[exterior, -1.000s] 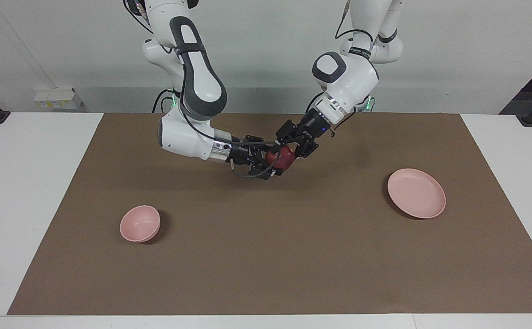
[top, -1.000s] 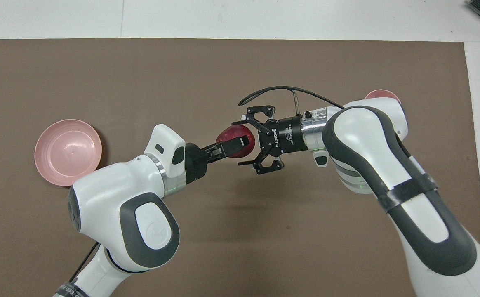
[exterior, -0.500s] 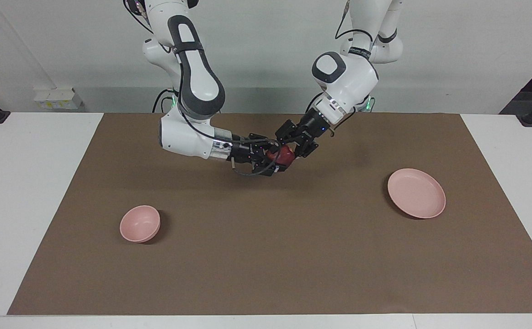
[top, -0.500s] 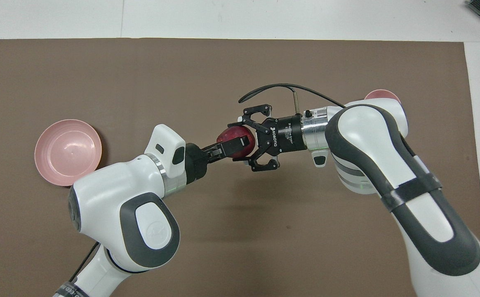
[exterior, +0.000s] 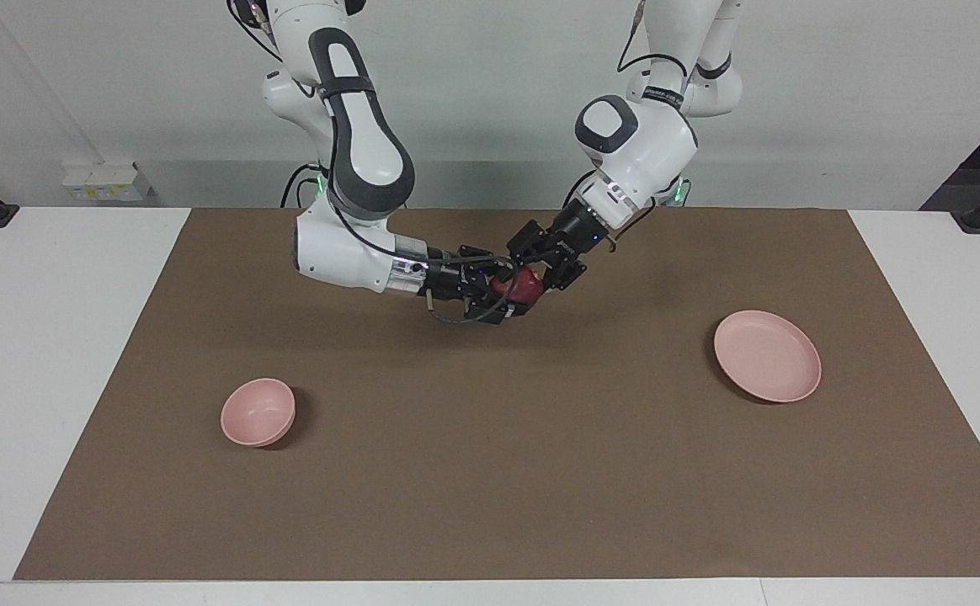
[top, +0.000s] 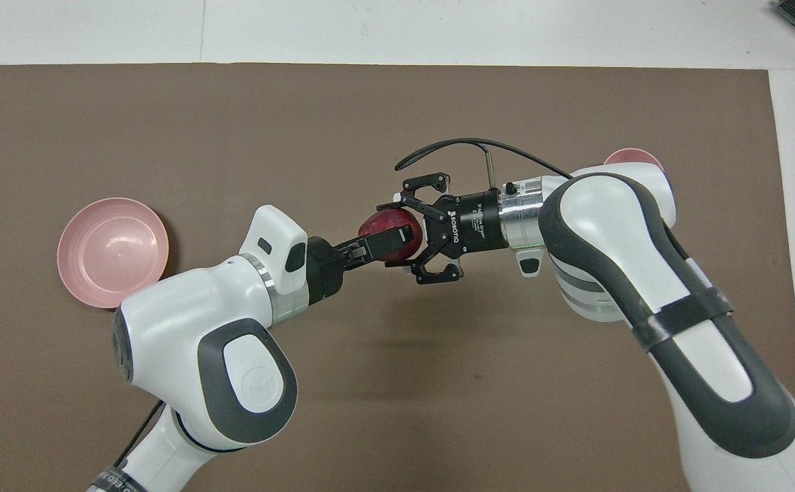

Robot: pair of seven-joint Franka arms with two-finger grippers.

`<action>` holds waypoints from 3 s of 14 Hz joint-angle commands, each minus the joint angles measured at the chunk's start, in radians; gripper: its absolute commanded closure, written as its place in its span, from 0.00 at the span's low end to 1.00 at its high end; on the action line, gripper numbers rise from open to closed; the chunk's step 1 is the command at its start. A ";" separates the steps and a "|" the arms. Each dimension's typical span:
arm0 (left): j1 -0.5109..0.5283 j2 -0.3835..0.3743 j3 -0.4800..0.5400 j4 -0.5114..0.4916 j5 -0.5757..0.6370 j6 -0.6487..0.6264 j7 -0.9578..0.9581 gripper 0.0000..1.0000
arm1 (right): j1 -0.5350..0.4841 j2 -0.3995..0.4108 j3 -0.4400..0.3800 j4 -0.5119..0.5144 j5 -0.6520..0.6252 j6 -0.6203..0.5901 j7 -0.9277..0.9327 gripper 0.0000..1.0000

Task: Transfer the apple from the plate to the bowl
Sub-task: 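Close the right gripper on the apple held by the left gripper, then open the left gripper and pull the right gripper back with the apple, then carry the apple with the right gripper over the small pink bowl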

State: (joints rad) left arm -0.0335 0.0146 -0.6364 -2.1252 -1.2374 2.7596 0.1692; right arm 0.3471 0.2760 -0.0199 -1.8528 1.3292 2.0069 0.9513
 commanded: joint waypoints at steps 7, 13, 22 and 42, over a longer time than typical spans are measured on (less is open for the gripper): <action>0.004 -0.102 0.197 -0.016 0.097 -0.373 -0.013 0.00 | -0.060 0.006 -0.005 0.015 -0.108 0.003 -0.133 1.00; 0.007 -0.094 0.357 0.000 0.571 -0.544 -0.022 0.00 | -0.135 0.022 -0.006 0.050 -0.335 0.070 -0.400 1.00; -0.003 -0.084 0.564 0.374 1.164 -1.023 -0.014 0.00 | -0.194 0.014 -0.006 0.132 -0.921 0.130 -0.643 1.00; 0.012 -0.019 0.619 0.732 1.219 -1.344 0.010 0.00 | -0.364 0.029 -0.006 -0.207 -1.338 0.785 -0.933 1.00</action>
State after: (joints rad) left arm -0.0285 -0.0079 -0.0125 -1.4127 -0.0135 1.4231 0.1787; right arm 0.0027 0.3097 -0.0375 -2.0046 0.0090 2.7149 0.0267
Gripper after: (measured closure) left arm 0.000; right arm 0.198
